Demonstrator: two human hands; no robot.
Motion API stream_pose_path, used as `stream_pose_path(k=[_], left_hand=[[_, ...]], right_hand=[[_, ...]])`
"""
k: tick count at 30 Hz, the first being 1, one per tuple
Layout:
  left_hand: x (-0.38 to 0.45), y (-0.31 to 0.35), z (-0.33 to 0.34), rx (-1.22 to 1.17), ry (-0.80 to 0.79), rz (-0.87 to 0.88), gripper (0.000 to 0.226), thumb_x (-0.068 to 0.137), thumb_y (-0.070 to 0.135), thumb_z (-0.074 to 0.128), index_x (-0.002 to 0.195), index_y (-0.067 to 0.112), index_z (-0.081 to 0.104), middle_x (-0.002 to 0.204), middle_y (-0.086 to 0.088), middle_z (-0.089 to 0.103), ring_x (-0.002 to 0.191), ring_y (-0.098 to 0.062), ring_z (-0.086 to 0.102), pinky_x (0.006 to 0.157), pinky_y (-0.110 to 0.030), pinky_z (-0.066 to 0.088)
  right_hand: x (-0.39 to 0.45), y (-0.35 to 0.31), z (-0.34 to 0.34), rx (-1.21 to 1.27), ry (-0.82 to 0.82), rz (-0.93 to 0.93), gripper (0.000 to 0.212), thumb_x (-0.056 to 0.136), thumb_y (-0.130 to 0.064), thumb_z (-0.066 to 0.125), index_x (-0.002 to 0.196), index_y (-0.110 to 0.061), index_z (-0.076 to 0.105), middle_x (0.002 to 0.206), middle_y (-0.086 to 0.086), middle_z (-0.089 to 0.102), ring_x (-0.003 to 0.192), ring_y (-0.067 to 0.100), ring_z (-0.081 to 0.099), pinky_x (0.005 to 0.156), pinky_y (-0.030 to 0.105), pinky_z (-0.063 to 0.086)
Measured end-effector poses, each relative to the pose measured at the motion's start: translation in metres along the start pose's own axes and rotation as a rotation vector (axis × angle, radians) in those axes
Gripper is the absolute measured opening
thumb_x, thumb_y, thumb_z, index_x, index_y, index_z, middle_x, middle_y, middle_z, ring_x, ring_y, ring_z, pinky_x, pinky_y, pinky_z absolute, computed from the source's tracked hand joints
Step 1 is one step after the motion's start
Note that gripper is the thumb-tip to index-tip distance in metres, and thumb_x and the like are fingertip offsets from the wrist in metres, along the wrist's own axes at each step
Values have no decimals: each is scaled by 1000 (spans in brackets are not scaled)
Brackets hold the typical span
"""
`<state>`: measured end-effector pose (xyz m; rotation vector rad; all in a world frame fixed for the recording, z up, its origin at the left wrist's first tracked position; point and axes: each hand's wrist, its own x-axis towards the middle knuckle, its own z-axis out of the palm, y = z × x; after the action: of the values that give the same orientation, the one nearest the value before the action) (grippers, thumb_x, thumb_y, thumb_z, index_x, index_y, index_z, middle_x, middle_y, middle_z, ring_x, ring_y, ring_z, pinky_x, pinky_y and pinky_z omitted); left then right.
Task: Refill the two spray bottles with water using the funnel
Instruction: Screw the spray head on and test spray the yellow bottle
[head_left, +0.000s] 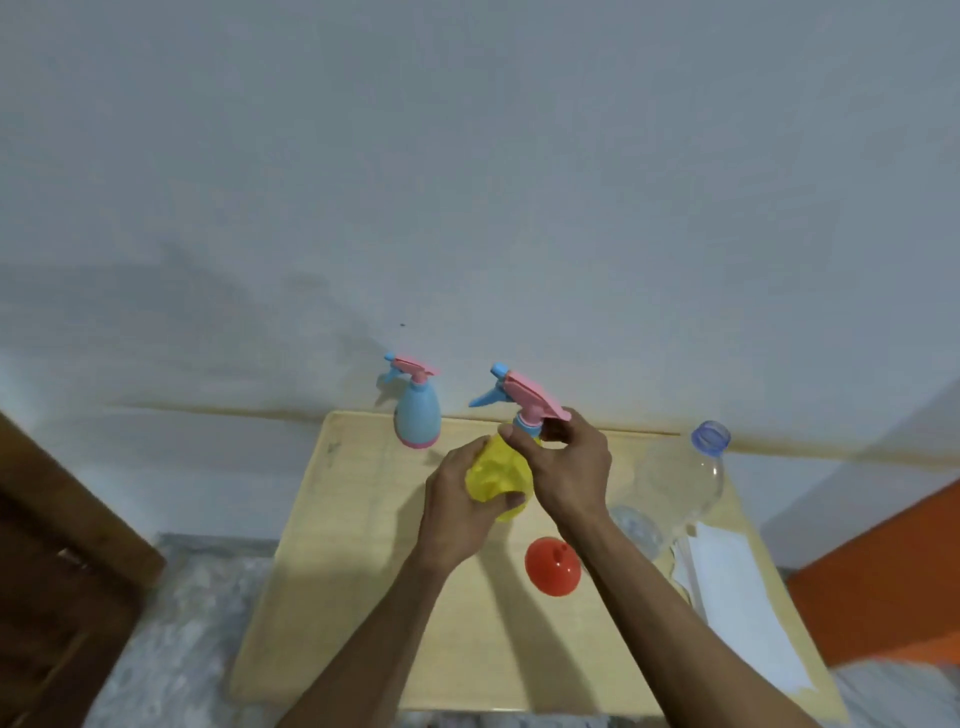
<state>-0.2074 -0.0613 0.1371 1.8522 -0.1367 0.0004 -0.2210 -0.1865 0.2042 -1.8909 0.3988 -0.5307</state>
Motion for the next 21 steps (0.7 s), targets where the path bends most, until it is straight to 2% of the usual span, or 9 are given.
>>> stream_pose_path(k=[2, 4, 8, 11, 13, 16, 21], left_hand=[[29, -5, 4, -13, 7, -5, 70, 61, 18, 93, 124, 24, 64, 101, 21, 69, 95, 4, 63, 85, -20, 52], [56, -11, 10, 7, -19, -14, 60, 61, 18, 91, 115, 28, 67, 88, 26, 69, 85, 9, 64, 76, -18, 53], [107, -33, 23, 1, -48, -61, 59, 55, 33, 86, 110, 32, 65, 96, 9, 74, 91, -14, 71, 76, -42, 60], [135, -47, 33, 44, -37, -92, 59, 53, 30, 89, 107, 28, 66, 97, 10, 74, 92, -16, 70, 80, -41, 60], [150, -55, 40, 46, -23, -126, 60, 50, 25, 92, 104, 27, 66, 92, 8, 74, 87, -18, 71, 75, -42, 61], [167, -68, 51, 114, -2, -137, 59, 55, 11, 94, 107, 17, 66, 89, 2, 73, 82, -20, 69, 73, -40, 58], [185, -82, 61, 182, -10, -166, 57, 62, 16, 93, 111, 12, 64, 91, 5, 68, 86, -20, 66, 74, -33, 52]], right_hand=[[23, 4, 17, 14, 26, 28, 34, 73, -31, 89, 100, -19, 73, 86, -9, 73, 84, 1, 66, 67, 5, 43], [43, 9, 32, 45, 43, 58, 33, 75, -30, 89, 101, -20, 72, 88, -9, 73, 85, 1, 67, 72, 12, 48], [81, 25, 57, 56, 34, 101, 31, 76, -26, 88, 101, -18, 71, 90, -9, 74, 88, 2, 69, 73, 18, 50], [105, 43, 71, 57, 29, 133, 30, 77, -23, 88, 100, -17, 71, 92, -7, 75, 89, 2, 69, 75, 24, 54], [118, 57, 80, 64, 22, 158, 29, 77, -20, 87, 100, -16, 70, 92, -6, 75, 90, 2, 69, 76, 32, 58], [134, 73, 93, 68, -7, 188, 30, 77, -15, 87, 102, -14, 70, 92, -6, 75, 91, 3, 69, 80, 39, 60], [150, 94, 105, 66, -35, 217, 32, 78, -12, 85, 106, -11, 69, 100, -1, 76, 99, 7, 70, 84, 42, 60]])
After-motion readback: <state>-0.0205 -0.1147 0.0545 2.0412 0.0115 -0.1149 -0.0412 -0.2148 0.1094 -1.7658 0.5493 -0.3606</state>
